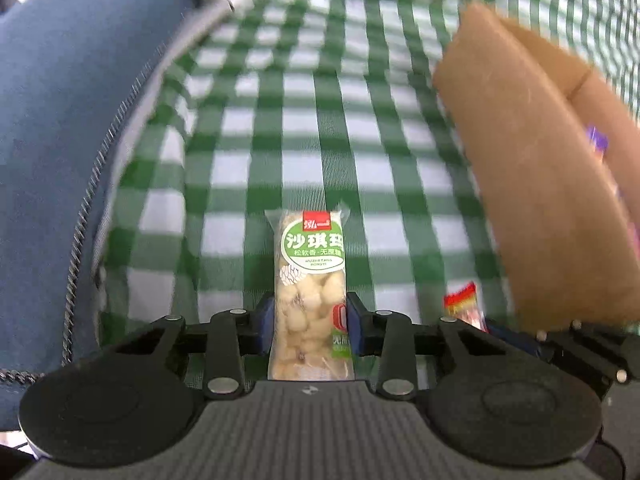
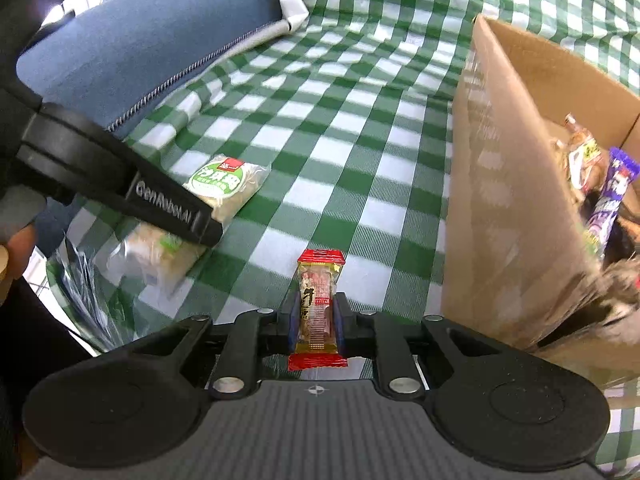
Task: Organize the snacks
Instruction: 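Lift the nut-cluster bag with left tool while right tool lifts red candy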
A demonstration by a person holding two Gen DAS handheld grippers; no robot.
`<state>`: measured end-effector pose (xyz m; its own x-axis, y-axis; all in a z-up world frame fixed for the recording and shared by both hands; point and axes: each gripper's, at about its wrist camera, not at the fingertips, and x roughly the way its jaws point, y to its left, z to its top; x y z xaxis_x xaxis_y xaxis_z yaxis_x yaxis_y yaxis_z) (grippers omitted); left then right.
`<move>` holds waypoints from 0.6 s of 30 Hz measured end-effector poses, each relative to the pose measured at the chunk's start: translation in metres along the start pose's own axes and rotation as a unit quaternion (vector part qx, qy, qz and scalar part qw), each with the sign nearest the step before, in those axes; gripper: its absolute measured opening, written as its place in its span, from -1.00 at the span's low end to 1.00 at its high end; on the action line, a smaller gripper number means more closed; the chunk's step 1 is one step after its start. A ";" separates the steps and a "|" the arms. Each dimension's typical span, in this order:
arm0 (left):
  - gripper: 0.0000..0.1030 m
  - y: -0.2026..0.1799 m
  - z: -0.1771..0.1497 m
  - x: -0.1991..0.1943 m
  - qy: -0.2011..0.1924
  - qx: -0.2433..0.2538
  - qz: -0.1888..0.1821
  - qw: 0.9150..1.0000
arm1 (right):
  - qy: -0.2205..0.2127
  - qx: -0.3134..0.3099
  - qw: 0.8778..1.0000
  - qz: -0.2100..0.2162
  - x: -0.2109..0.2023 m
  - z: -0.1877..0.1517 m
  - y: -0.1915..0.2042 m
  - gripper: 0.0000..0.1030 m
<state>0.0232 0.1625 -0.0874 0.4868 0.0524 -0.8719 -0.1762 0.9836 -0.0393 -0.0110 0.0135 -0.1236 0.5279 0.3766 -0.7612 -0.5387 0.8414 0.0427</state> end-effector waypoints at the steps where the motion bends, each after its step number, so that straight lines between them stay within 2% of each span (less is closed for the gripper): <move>1: -0.23 0.002 0.002 -0.005 -0.014 -0.007 0.000 1.000 | -0.009 0.003 1.000 0.000 -0.004 0.003 -0.001 -0.65; 12: -0.23 0.011 0.014 -0.040 -0.122 -0.071 0.012 0.990 | -0.134 0.009 0.991 -0.012 -0.060 0.037 -0.010 -0.66; 18: -0.23 -0.010 0.022 -0.055 -0.183 -0.071 -0.001 0.981 | -0.234 0.023 0.970 -0.060 -0.091 0.049 -0.029 -0.66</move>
<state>0.0172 0.1534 -0.0278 0.7574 0.1341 -0.6390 -0.2796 0.9510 -0.1319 -0.0116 -0.0259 -0.0241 0.8311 0.4004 -0.3859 -0.4304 0.9026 0.0095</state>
